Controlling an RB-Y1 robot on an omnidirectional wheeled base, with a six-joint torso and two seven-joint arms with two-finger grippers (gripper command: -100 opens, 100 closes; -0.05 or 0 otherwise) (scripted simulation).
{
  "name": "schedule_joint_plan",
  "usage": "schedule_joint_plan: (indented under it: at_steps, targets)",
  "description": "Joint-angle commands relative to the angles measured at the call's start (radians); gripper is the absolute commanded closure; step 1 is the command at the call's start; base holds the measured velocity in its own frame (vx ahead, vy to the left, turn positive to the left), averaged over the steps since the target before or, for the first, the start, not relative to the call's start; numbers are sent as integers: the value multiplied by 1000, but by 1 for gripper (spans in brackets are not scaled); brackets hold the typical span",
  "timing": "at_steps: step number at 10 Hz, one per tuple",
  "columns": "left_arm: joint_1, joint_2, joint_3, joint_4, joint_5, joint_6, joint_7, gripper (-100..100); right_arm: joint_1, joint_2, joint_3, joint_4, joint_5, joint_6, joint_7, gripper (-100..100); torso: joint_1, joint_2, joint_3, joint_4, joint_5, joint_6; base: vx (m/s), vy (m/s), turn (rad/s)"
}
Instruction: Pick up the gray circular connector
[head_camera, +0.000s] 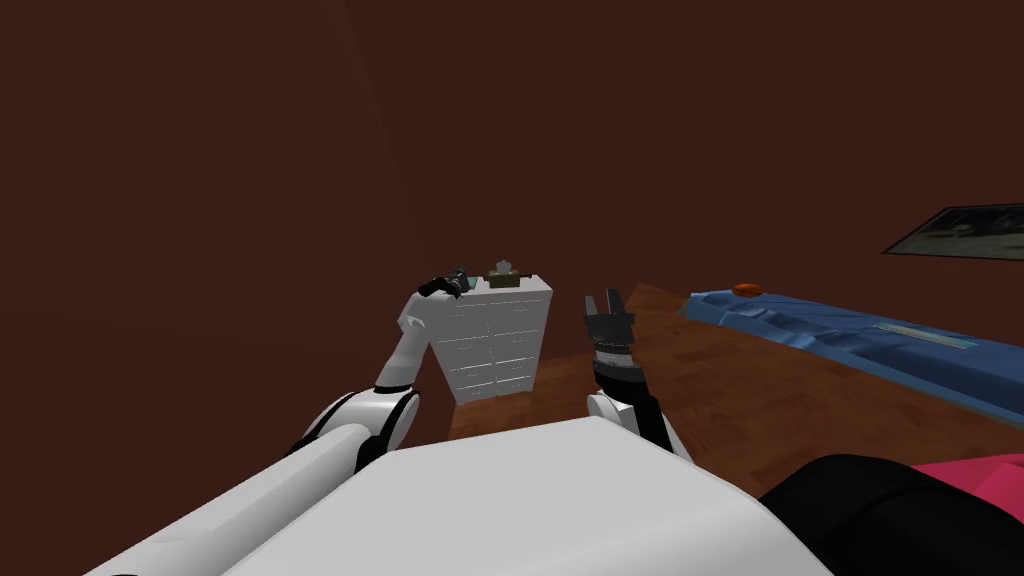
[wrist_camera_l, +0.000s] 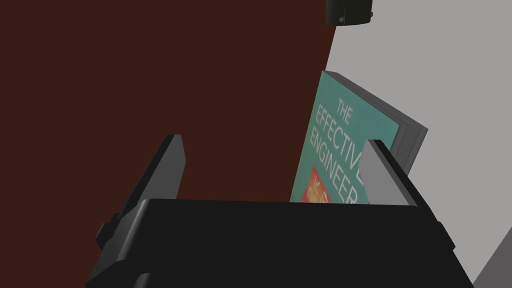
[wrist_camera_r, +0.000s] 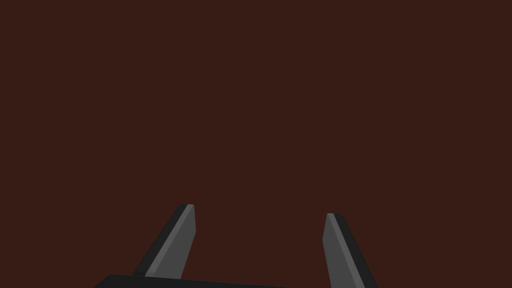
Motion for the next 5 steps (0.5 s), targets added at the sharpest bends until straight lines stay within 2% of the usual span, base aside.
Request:
schedule_joint_plan:
  at_steps: [1, 2, 5]
  targets:
    - [-30, 2, 1, 22, 3, 23, 1, -100, 0, 0, 0, 0, 0, 0, 0, 0, 0, 0, 0, 0, 0, 0, 2, 12, -1]
    - [-69, 0, 6, 62, 12, 69, 11, -100, 0, 0, 0, 0, 0, 0, 0, 0, -1, 0, 0, 0, 0, 0, 9, 21, -23]
    - [-160, -3, 10, 146, 21, 155, 19, -100, 0, 0, 0, 0, 0, 0, 0, 0, 1, -1, 0, 0, 0, 0, 15, 33, -20]
